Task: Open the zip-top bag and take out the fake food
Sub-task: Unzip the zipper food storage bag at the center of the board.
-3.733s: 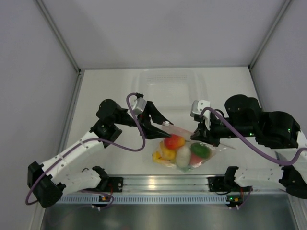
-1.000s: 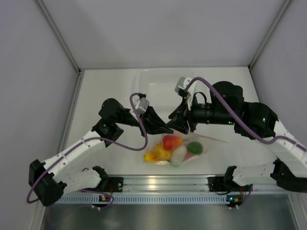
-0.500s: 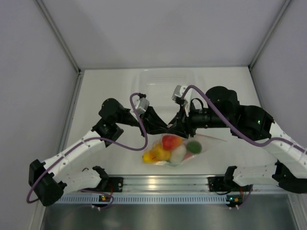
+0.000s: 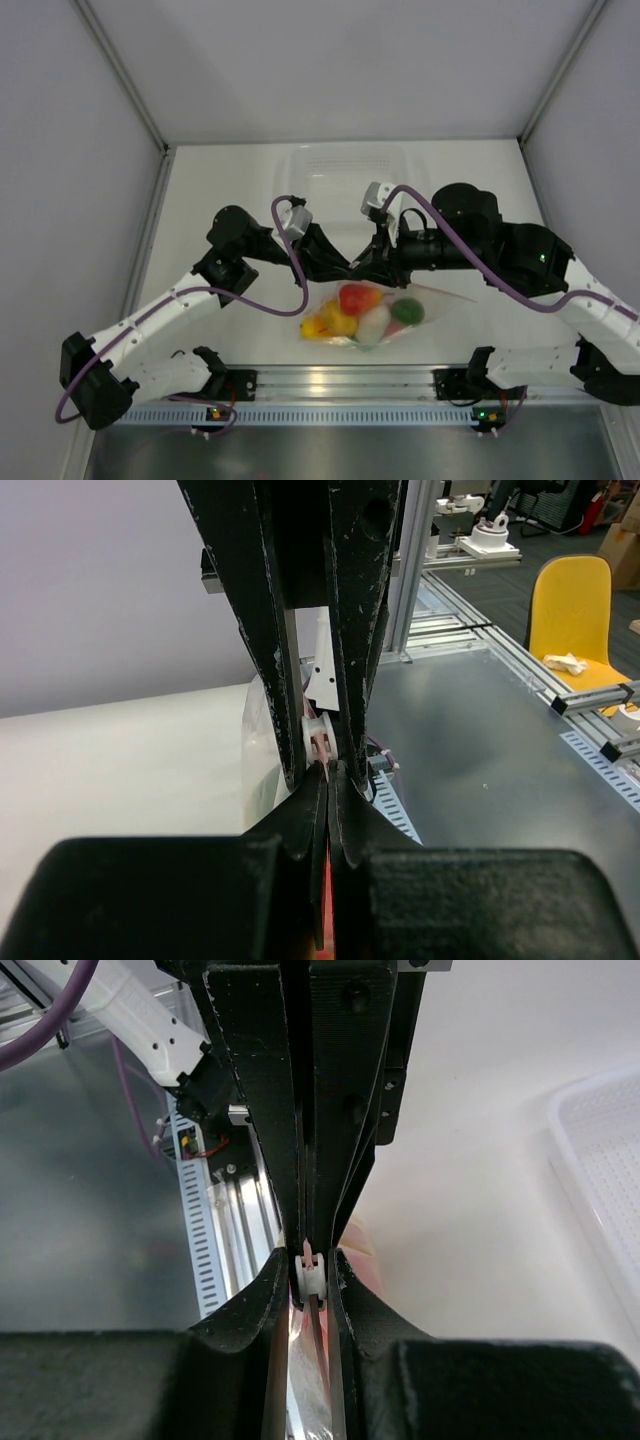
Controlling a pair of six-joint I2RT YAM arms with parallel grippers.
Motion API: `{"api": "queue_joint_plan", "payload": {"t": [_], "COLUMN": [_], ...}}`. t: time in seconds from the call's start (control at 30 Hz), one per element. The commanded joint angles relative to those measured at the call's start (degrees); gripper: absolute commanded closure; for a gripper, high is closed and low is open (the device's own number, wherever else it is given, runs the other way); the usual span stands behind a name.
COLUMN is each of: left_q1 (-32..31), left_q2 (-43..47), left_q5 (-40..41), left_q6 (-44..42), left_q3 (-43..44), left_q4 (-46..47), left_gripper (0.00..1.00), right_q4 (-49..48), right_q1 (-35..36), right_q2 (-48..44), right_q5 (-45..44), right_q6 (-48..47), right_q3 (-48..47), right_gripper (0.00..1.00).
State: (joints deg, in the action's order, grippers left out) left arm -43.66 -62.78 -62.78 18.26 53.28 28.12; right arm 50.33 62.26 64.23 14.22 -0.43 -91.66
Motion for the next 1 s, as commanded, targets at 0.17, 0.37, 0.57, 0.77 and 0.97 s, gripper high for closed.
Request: {"api": "queue_joint_plan", "payload": {"t": [0.17,0.37,0.57,0.77,0.97], "left_q1": [0.2,0.7,0.9,1.6,1.7], "left_q2": [-0.1,-0.1,-0.2,-1.1,-1.6], "left_q5": [-0.6,-1.5,-1.6,-2.6,-3.1], "left_q6": [0.1,0.3,0.2,-0.1,-0.6], "left_q3": [2.6,3.9,4.1,4.4,4.6], "left_q4": [3.5,3.5,3.5,3.4,3.5], "left_gripper": [1.0,1.0,1.0,1.0,1.0], "right_q4": [-0.1,-0.5,0.0,2.1,3.6], "right_q1": [1.1,1.1,1.0,1.0,1.1], "right_q2": [-4.2,-8.7,-11.3,-12.2,-12.9], "right_q5": [-2.5,-5.7,-7.5,-8.2,-7.4], "right_q6": [-3.4,-4.0,-4.3,-5.0,-5.0], "right_q3": [1.8,6.1,8.2,7.7,7.8], "right_gripper": [1.0,1.0,1.0,1.0,1.0]}}
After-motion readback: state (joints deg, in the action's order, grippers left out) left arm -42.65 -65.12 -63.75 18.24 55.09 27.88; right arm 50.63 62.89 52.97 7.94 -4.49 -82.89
